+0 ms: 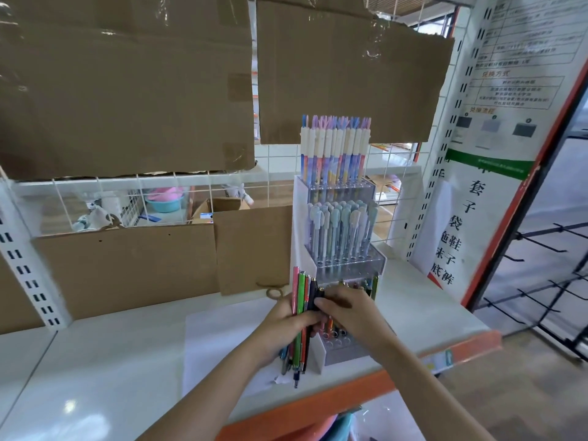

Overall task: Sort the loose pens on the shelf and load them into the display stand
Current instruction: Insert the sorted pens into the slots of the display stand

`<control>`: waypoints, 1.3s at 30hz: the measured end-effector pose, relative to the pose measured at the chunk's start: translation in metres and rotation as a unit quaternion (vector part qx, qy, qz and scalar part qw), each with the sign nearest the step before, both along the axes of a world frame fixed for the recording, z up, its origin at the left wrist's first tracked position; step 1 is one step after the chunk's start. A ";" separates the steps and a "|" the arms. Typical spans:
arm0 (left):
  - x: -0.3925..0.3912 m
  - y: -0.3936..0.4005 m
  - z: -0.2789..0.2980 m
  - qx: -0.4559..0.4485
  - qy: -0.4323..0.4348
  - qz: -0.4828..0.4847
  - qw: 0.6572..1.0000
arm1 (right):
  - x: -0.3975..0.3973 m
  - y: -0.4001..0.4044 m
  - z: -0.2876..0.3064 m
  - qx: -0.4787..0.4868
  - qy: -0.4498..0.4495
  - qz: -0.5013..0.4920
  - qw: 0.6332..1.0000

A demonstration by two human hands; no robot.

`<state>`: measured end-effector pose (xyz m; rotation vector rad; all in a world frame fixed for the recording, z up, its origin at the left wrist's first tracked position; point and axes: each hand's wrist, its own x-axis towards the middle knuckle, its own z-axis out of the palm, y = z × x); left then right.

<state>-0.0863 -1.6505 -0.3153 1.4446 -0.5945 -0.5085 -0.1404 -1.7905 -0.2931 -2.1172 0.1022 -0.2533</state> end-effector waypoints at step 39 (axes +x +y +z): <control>0.012 -0.007 -0.113 0.092 -0.009 0.222 0.971 | 0.016 -0.085 -0.054 -0.201 0.058 -0.183 0.961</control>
